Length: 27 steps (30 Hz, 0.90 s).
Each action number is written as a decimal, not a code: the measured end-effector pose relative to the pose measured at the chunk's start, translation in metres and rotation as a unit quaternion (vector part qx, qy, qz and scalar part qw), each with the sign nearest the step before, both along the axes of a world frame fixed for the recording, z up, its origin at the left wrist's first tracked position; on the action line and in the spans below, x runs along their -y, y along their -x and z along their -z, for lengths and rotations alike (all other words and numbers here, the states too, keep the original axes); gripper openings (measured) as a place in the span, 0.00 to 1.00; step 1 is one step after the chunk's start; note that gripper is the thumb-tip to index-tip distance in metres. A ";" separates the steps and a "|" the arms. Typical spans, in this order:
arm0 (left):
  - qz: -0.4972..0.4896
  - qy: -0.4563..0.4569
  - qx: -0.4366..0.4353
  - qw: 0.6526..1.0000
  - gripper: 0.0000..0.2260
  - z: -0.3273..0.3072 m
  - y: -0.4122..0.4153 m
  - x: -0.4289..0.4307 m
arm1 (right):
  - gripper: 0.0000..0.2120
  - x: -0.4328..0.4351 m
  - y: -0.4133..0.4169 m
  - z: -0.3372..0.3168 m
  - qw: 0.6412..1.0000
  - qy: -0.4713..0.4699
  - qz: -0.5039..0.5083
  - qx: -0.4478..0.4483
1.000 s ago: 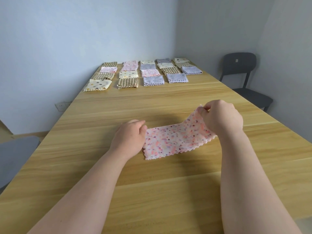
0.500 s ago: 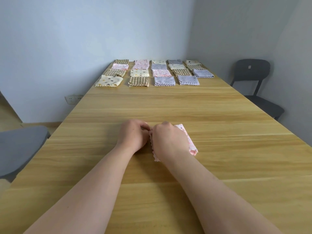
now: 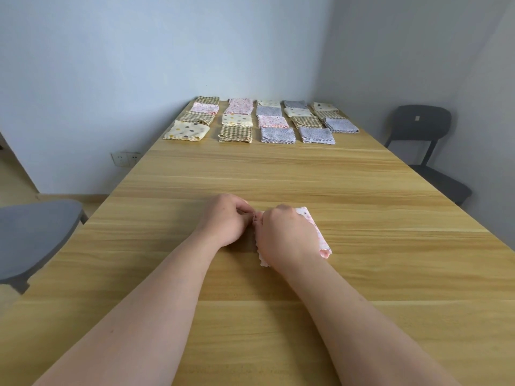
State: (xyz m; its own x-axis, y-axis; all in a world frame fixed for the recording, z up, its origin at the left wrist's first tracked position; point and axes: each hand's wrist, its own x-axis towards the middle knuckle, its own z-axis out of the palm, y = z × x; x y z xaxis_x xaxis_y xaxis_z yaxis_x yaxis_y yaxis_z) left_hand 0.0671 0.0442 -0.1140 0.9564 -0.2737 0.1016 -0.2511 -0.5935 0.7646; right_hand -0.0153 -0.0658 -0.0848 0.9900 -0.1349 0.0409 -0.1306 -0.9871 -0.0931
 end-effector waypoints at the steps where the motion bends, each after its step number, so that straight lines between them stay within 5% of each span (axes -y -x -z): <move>1: 0.000 0.008 -0.005 1.000 0.10 0.000 -0.001 0.000 | 0.11 0.001 -0.002 0.005 0.999 -0.046 0.015 0.016; 5: -0.013 0.001 -0.014 1.000 0.14 0.000 -0.001 0.001 | 0.29 0.010 0.001 0.001 0.975 -0.190 0.092 0.068; 8: 0.006 -0.036 0.047 0.998 0.17 0.004 0.002 0.004 | 0.25 0.039 -0.001 -0.003 0.956 -0.133 0.153 0.211; 11: 0.037 -0.056 0.132 0.989 0.14 0.004 0.008 0.006 | 0.21 0.063 -0.004 0.003 0.940 -0.147 0.184 0.247; 15: 0.154 -0.097 0.206 0.961 0.18 -0.011 0.025 0.011 | 0.14 0.078 -0.006 0.013 0.949 -0.151 0.177 0.211; 21: 0.291 -0.288 0.098 0.907 0.37 -0.008 0.028 0.014 | 0.15 0.083 -0.007 0.019 0.960 -0.175 0.176 0.133; 27: 0.329 -0.336 0.049 0.881 0.37 -0.004 0.021 0.011 | 0.21 0.088 -0.005 0.027 0.975 -0.117 0.161 0.101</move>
